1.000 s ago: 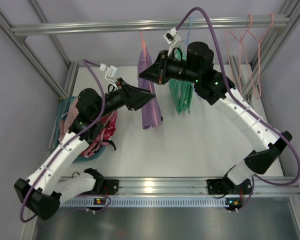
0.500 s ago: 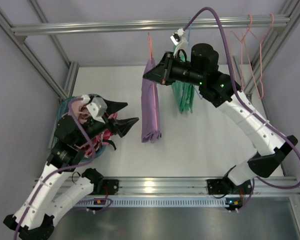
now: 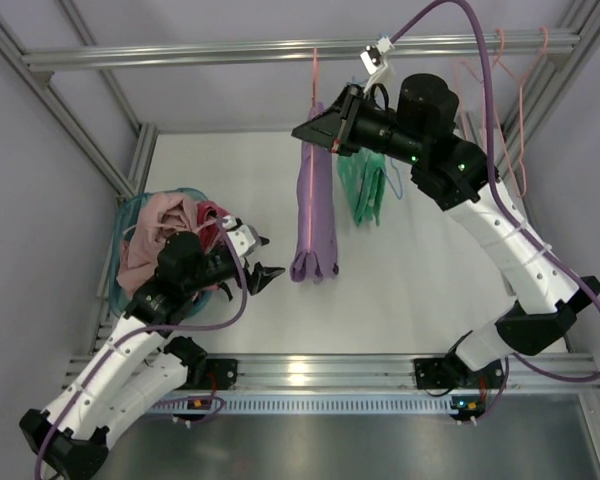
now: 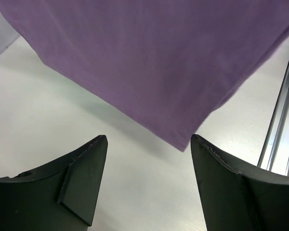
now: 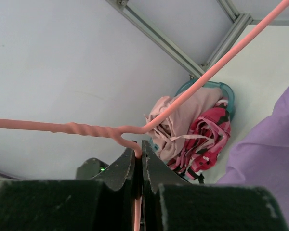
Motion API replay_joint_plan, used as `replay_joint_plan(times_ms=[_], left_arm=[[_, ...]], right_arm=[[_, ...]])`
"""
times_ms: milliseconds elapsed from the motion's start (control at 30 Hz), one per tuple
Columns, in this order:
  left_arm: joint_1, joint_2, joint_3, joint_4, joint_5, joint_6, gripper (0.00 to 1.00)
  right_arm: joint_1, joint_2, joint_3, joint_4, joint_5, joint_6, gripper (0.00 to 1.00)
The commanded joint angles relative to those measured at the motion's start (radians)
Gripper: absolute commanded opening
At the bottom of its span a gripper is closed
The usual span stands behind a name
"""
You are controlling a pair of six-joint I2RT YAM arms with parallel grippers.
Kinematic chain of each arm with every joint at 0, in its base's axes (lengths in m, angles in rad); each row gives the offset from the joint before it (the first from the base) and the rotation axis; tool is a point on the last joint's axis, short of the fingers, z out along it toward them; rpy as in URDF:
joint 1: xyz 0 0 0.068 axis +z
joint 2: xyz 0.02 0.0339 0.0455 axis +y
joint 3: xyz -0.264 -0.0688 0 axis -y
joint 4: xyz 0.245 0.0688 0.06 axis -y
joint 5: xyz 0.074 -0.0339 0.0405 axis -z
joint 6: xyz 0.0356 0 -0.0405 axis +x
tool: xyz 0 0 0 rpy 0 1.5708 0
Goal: Remove the trousers from the hanger
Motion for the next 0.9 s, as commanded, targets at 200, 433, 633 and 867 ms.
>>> replay_joint_plan(times_ms=[200,433,633,867], left_arm=[[-0.044,0.081,-0.021,0.159,-0.018,0.024,0.73],[-0.178,0.076,-0.051,0.160,-0.079,0.070,0.78],[-0.228,0.094,-0.068,0.199,-0.202,0.070,0.83],[-0.231,0.127,-0.078,0.303,-0.367,0.102,0.80]], right_arm=[[-0.009,-0.011,0.100,0.134,0.010,0.039,0.00],[-0.009,-0.001,0.108,0.134,0.015,0.042,0.00],[-0.007,-0.002,0.110,0.137,0.012,0.045,0.00],[-0.009,-0.007,0.105,0.137,0.010,0.046,0.00]])
